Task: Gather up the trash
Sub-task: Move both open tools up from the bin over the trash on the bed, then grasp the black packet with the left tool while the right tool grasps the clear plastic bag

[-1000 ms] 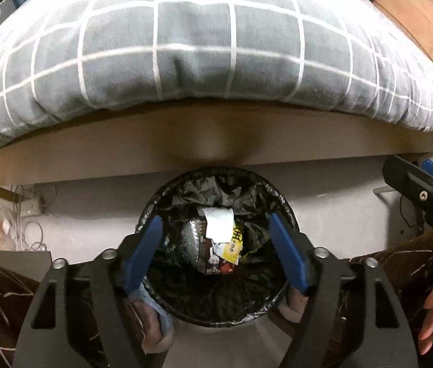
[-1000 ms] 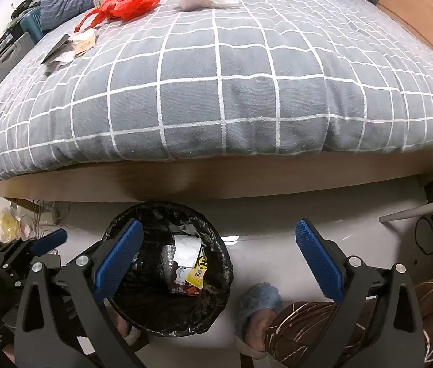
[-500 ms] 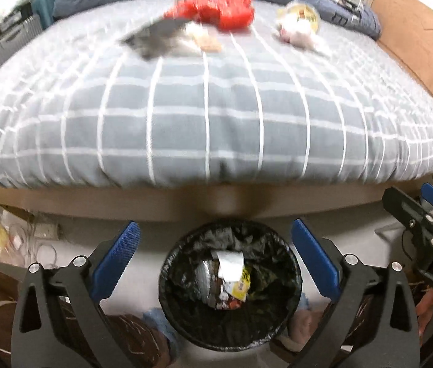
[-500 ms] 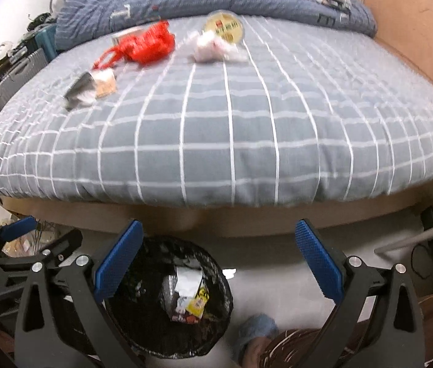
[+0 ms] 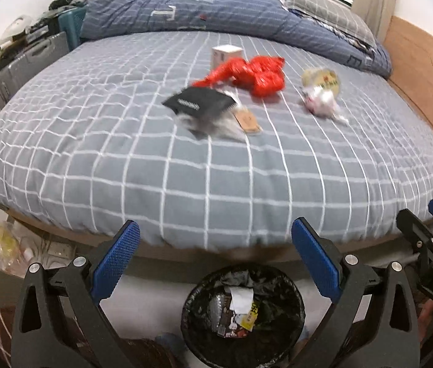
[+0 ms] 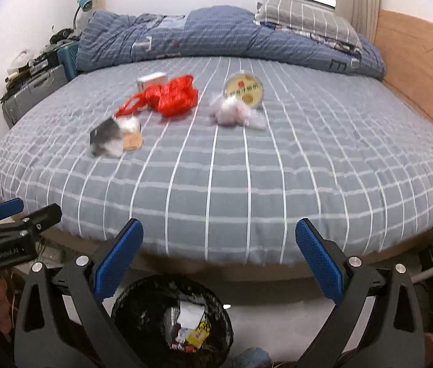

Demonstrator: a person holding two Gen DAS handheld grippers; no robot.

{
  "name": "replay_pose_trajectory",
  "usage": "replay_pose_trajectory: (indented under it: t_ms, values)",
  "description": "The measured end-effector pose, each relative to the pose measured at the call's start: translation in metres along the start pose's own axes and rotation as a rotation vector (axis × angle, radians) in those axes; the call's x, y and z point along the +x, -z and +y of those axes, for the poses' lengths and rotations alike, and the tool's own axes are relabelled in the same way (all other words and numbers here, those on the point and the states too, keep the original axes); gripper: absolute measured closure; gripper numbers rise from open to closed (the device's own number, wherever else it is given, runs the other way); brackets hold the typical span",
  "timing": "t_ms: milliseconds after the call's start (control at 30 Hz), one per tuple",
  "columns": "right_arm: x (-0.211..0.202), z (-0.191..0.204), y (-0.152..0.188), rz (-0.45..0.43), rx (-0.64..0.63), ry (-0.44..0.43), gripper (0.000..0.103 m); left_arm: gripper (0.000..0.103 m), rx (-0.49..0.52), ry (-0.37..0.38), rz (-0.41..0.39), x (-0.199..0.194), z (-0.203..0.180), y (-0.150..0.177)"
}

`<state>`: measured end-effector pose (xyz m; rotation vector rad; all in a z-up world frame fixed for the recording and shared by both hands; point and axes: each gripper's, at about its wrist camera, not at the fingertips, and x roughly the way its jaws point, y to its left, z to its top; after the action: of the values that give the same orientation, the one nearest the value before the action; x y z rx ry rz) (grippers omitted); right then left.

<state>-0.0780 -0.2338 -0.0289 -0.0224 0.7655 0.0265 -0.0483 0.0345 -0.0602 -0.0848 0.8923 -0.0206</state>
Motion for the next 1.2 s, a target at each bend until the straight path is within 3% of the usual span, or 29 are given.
replay_pose_trajectory:
  t_ms: [333, 767, 900, 1200]
  values:
    - [0.035, -0.006, -0.061, -0.004, -0.034, 0.009, 0.007, 0.006, -0.057, -0.005, -0.021, 0.022, 0.02, -0.066]
    - [0.146, -0.018, -0.138, 0.067, -0.04, -0.003, 0.015, 0.006, -0.024, -0.03, 0.022, 0.099, 0.02, -0.151]
    - [0.176, -0.025, -0.153, 0.068, -0.036, 0.008, 0.016, 0.007, -0.021, -0.031, 0.055, 0.124, 0.024, -0.162]
    - [0.22, -0.024, -0.151, 0.103, -0.045, 0.022, 0.022, 0.013, -0.042, -0.025, 0.124, 0.159, 0.038, -0.153]
